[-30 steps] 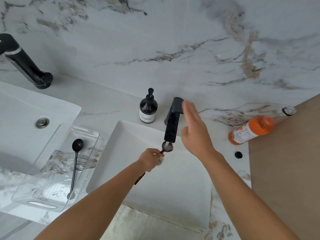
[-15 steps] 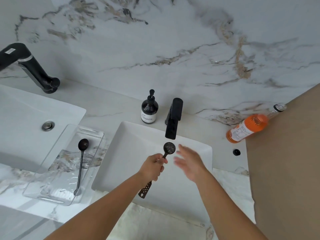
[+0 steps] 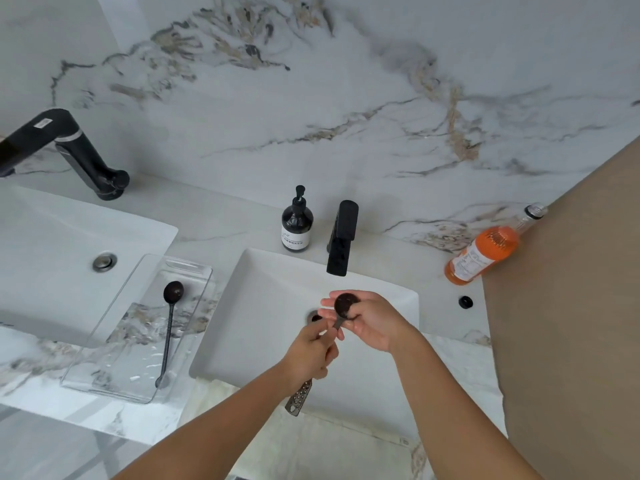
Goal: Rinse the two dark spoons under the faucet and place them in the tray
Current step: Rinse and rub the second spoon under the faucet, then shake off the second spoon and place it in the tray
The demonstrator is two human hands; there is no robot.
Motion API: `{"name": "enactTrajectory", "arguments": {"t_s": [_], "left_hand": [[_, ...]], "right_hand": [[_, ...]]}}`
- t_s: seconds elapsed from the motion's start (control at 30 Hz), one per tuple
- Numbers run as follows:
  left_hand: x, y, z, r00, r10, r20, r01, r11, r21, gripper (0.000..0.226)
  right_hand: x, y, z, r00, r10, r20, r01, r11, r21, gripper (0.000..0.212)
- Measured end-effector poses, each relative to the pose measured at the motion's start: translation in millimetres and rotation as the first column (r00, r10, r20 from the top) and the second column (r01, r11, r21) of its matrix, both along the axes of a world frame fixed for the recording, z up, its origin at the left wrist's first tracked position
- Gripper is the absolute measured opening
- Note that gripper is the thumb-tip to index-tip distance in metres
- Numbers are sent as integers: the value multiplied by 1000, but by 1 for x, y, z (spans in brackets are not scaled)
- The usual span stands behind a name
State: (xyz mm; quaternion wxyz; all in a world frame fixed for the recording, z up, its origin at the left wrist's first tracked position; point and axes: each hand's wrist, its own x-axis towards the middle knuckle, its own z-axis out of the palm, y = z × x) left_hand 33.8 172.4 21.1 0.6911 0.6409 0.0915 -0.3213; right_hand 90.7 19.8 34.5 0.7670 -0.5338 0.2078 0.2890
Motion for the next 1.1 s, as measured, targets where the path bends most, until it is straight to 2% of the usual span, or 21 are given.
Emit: {"name": "enactTrajectory", "arguments": {"t_s": [0.13, 0.17, 0.23, 0.3, 0.37, 0.43, 0.47, 0.5, 0.53, 0.57, 0.6, 0.63, 0.73, 0.8, 0.83, 0.9, 0.97, 1.0, 1.03, 1.07, 1.1], "left_hand": [[6, 5, 9, 982, -78, -173, 53, 988, -144, 23], [10, 8, 12, 973, -123, -194, 99, 987, -127, 23], [19, 15, 16, 954, -261, -145, 271, 961, 56, 24], [27, 21, 20, 887, -458, -60, 445, 814, 374, 25], [33, 25, 24, 766, -643, -16, 482, 557, 676, 27], [37, 30, 24, 669, -743, -13, 344, 293, 892, 28], [39, 31, 24, 664, -747, 32, 251, 263, 932, 27], [41, 33, 24, 682, -725, 97, 216, 326, 920, 26], [44, 35, 22, 738, -655, 163, 251, 491, 834, 25], [45, 35, 21, 819, -543, 185, 308, 688, 657, 26], [45, 34, 20, 887, -438, 146, 340, 833, 437, 26], [41, 33, 20, 922, -377, 85, 349, 907, 235, 26], [28, 28, 13, 937, -335, -95, 315, 932, -180, 26], [20, 25, 8, 919, -328, -217, 219, 885, -411, 30], [17, 25, 6, 907, -331, -259, 164, 846, -507, 32], [13, 27, 4, 880, -354, -317, 77, 764, -640, 34], [9, 30, -2, 848, -377, -372, 36, 742, -669, 36], [7, 30, -6, 826, -367, -428, 35, 791, -611, 37], [4, 29, -11, 798, -319, -511, 40, 874, -484, 38], [2, 27, -17, 770, -238, -592, 57, 950, -307, 41], [0, 23, -23, 753, -154, -640, 85, 987, -136, 43]], "right_hand": [[4, -8, 2, 974, 203, 97, -177, 958, -226, 20], [4, -12, 3, 962, 258, 87, -228, 938, -260, 17], [6, -23, 4, 931, 365, 12, -337, 871, -357, 15], [5, -28, 2, 884, 460, -82, -444, 773, -454, 20], [1, -25, -2, 861, 488, -144, -491, 724, -484, 24], [-5, -20, -4, 891, 439, -113, -441, 778, -448, 37], [-7, -19, -5, 925, 373, -66, -370, 850, -376, 42], [-8, -19, -6, 962, 273, -22, -268, 923, -275, 41], [-10, -20, -6, 987, 159, 4, -156, 975, -156, 34], [-12, -20, -6, 998, 64, 20, -63, 997, -45, 27], [-15, -20, -5, 999, 0, 43, -2, 999, 46, 23], [-18, -19, -2, 997, -37, 73, 29, 994, 107, 21], [-19, -11, 9, 984, -90, 157, 38, 950, 310, 23], [-13, -7, 23, 975, -58, 213, -30, 922, 386, 23], [-9, -5, 30, 965, -15, 263, -85, 927, 364, 23], [-3, -1, 39, 937, 60, 344, -186, 920, 344, 26], [-8, 1, 30, 954, 57, 295, -178, 897, 405, 29], [-13, 2, 17, 978, 44, 204, -119, 921, 370, 26], [-17, 6, 3, 992, 67, 108, -86, 979, 185, 21], [-19, 10, -10, 994, 108, 18, -104, 982, -160, 19], [-21, 14, -20, 989, 129, -68, -145, 842, -520, 20]]}}
